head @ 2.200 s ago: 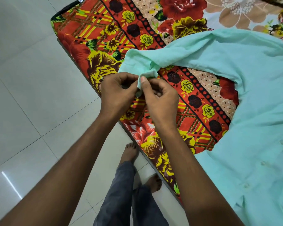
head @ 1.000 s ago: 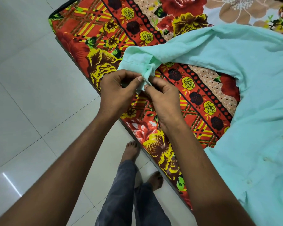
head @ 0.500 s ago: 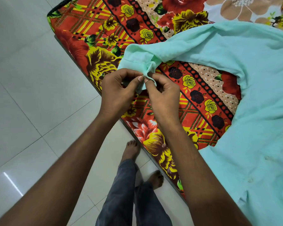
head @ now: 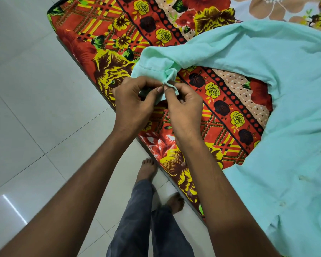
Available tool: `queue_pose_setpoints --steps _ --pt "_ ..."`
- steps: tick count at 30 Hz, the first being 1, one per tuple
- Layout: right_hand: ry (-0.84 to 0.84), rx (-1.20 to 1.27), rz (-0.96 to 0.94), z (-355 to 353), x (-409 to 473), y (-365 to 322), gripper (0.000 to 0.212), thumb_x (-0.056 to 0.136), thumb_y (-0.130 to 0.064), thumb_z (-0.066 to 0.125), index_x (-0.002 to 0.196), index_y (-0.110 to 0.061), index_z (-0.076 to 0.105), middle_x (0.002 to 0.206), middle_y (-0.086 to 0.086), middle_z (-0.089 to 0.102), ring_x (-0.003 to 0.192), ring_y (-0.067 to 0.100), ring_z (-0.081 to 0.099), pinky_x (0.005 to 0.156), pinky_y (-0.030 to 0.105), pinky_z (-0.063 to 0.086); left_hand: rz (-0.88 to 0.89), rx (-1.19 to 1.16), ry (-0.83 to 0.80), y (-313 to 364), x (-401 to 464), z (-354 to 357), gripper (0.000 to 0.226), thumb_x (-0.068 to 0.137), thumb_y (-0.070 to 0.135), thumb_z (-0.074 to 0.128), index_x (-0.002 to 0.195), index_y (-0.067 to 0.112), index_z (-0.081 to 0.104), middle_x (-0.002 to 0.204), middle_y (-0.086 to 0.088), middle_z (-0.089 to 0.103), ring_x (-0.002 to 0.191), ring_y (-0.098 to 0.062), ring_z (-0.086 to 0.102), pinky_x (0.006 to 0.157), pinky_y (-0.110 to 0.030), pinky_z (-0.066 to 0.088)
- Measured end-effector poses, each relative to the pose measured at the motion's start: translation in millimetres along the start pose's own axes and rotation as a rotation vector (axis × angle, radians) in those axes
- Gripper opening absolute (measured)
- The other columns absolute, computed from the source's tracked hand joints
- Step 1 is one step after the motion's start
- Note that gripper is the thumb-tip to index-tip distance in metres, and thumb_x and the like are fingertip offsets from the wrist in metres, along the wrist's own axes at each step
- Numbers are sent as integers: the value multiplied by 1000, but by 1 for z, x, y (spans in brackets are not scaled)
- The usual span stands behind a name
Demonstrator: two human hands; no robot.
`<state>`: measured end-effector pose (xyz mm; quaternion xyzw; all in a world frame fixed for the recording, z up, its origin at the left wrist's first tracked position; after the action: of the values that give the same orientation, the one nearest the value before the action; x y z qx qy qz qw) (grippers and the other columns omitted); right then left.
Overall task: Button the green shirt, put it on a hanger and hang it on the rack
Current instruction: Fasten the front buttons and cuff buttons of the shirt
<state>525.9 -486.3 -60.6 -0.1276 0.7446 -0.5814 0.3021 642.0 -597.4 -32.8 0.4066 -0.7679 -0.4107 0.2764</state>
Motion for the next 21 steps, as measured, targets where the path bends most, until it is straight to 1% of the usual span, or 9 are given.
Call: queue_pose_setpoints --steps 6,8,11,12,14,16,17,20,21 --pt "5 2 -16 -1 1 0 17 97 -15 70 111 -9 77 97 0 78 91 13 76 81 32 63 -18 -10 15 -1 0 -1 15 93 27 75 101 18 83 92 10 77 91 -14 64 72 -16 46" --pt "-25 12 -41 1 1 -2 17 98 -12 69 112 -9 78 100 -1 78 95 11 76 85 31 63 -30 -14 33 -2 0 -2 15 93 27 75 101 18 83 91 10 77 91 -14 65 72 -20 50" --pt "-64 48 -64 4 -2 -4 21 100 -8 66 118 -6 76 109 1 77 107 11 73 92 28 60 -68 -51 68 -3 0 -5 13 93 25 75 100 18 83 90 10 77 90 -16 70 74 -32 58" --pt "-90 74 -54 6 -3 -3 23 101 -10 64 120 -5 75 115 5 77 112 14 72 97 32 60 -80 -71 74 -4 0 -5 12 93 24 75 100 17 82 90 10 77 89 -16 71 75 -33 59" --pt "-151 160 -11 12 -3 0 31 101 -18 60 125 -4 73 124 11 74 122 22 68 106 45 55 -107 -119 76 -4 1 -6 12 94 18 74 101 12 82 89 7 78 85 -11 74 75 -27 60" --pt "-156 239 39 13 -1 4 34 97 -18 56 123 -5 73 124 11 74 123 25 68 109 50 53 -129 -153 64 -4 2 -5 12 95 14 74 102 8 81 88 3 78 81 -8 75 74 -24 60" --pt "-134 231 44 10 0 4 32 96 -15 57 122 -5 74 121 9 75 121 23 69 107 47 54 -134 -161 54 -5 2 -4 12 95 14 73 102 7 81 88 1 78 80 -8 75 74 -23 60" --pt "-90 103 -39 3 1 -2 22 99 -4 65 119 -2 75 107 -1 76 106 6 73 91 23 59 -149 -182 17 -4 2 -1 13 96 12 73 104 5 80 91 0 78 82 -6 74 74 -20 58" --pt "-81 73 -77 2 2 -4 20 98 -3 68 116 -1 75 103 -1 77 100 3 73 86 19 58 -154 -191 5 -4 2 0 14 96 12 72 104 5 80 93 -1 79 84 -7 74 76 -21 59"
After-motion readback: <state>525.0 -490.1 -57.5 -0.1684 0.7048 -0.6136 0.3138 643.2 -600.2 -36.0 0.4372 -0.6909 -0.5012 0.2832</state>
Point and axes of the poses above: each hand's wrist, its own x-axis towards the middle knuckle, its own z-axis out of the palm, y = z × x, the point moved 9 cm from there along x, towards the middle knuckle
